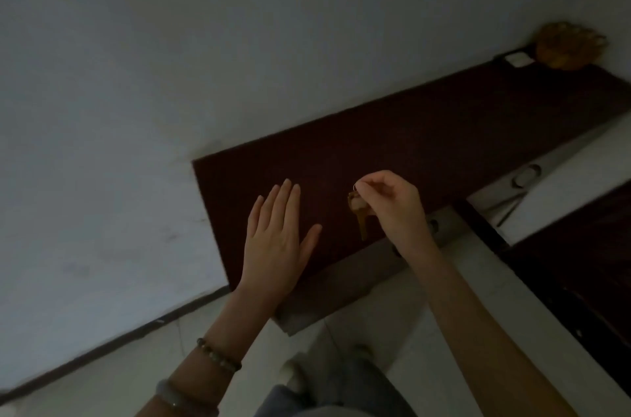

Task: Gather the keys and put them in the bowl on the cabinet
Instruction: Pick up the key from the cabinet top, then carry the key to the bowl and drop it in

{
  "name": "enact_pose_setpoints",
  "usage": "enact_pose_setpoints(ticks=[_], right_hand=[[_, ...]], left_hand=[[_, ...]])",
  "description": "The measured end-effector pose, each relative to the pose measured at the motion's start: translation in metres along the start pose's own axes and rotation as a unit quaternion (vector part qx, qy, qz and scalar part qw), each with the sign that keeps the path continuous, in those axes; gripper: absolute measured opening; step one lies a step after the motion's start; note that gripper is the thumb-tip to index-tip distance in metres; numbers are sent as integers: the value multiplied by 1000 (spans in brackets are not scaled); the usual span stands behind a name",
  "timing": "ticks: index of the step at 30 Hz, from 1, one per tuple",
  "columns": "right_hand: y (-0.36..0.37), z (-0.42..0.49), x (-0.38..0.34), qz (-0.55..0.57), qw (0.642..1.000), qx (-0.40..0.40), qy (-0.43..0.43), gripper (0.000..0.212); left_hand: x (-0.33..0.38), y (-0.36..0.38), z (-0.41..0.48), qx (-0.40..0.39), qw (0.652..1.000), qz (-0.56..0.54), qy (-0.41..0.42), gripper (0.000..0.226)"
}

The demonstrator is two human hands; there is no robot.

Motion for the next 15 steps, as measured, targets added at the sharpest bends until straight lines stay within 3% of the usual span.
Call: enact_pose_setpoints(ticks=[8,15], right_hand=[[-118,-19,30,-18,992,122,26,4],[-248,-26,61,-25,987,159,26,12]], left_hand=[[108,37,18,-35,995,-18,91,63],[231,77,26,-42,990,-41,124,63]])
Point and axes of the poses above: each hand's wrist, its own z-axis towards the middle knuckle, its own y-axis out of the palm, x = y × z, the point moved 6 cm from there along z, towards the middle knuckle, and after that the axes turned 7 degrees about -y, right-handed, at the moved point
